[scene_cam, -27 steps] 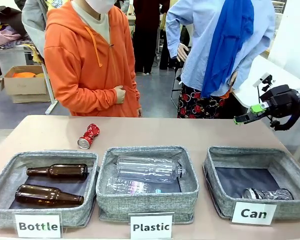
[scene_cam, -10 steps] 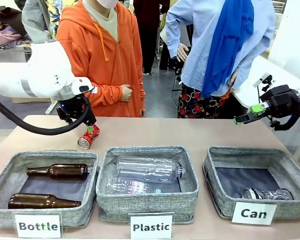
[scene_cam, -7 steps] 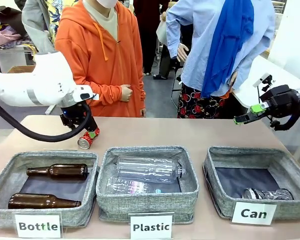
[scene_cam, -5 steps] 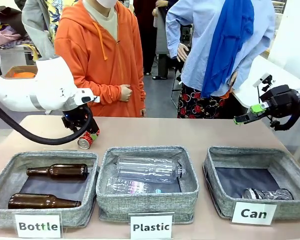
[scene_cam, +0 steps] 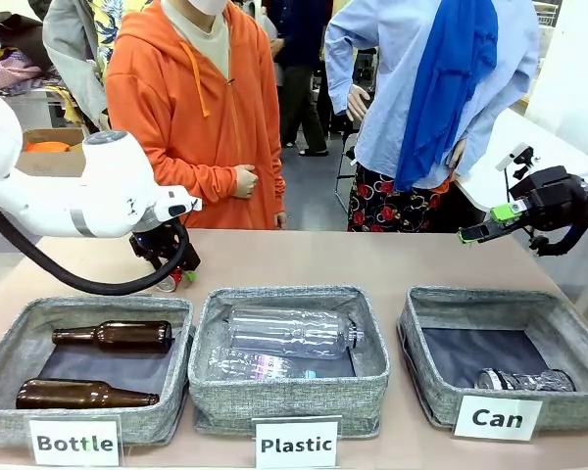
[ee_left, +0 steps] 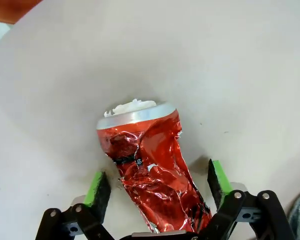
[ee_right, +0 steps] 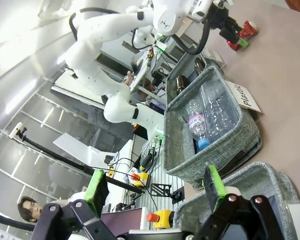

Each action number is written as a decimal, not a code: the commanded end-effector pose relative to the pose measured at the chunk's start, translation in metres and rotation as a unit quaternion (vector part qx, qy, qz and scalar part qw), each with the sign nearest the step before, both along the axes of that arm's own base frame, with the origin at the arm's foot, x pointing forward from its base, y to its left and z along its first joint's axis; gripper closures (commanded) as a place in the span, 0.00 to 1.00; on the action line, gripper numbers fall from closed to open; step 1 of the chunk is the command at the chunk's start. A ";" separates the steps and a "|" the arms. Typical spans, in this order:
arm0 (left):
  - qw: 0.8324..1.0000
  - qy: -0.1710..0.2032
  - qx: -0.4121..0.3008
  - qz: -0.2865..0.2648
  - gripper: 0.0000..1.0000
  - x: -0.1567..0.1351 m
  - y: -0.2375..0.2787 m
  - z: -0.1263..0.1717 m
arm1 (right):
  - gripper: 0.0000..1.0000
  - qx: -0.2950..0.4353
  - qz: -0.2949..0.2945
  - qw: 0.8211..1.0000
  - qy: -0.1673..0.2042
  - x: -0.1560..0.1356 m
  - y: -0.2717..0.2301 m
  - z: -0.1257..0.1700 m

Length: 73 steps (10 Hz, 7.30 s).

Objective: Sort the can waste into the basket.
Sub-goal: Pick up the can waste from the table and place it in the right Fabric basket.

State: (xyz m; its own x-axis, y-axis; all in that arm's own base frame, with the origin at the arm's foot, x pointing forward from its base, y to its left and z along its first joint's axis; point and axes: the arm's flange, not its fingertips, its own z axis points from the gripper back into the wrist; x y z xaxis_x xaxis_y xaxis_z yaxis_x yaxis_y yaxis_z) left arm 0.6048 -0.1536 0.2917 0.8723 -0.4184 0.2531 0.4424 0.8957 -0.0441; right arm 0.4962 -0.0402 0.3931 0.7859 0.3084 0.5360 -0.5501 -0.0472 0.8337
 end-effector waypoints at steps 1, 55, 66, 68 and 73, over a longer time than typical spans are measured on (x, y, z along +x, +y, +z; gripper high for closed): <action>1.000 0.005 0.009 0.017 0.59 0.001 0.001 -0.001 | 0.00 -0.009 0.003 1.000 -0.005 -0.002 0.001 0.002; 0.732 -0.148 -0.036 -0.664 0.00 -0.233 -0.532 0.139 | 0.00 -0.284 -0.396 0.872 0.047 -0.228 -0.206 0.074; 0.835 -0.052 -0.058 -0.545 0.00 -0.251 -0.351 0.214 | 0.00 -0.230 -0.369 0.898 -0.060 -0.116 -0.119 0.060; 0.898 -0.069 -0.094 -0.423 0.00 -0.261 -0.256 0.232 | 0.00 -0.175 -0.327 0.929 -0.021 -0.082 -0.070 0.047; 0.950 -0.066 -0.295 -0.076 0.00 -0.266 -0.018 0.241 | 0.00 -0.109 -0.268 0.957 0.019 -0.041 0.050 0.013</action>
State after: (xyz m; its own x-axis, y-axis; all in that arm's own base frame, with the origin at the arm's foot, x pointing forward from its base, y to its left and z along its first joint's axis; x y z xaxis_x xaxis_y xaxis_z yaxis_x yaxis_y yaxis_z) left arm 0.3488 -0.1976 0.5418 0.7052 -0.4376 0.5579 0.6890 0.6085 -0.3937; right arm 0.4478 0.0023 0.4053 0.8940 -0.0144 0.4478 -0.3965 0.4400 0.8057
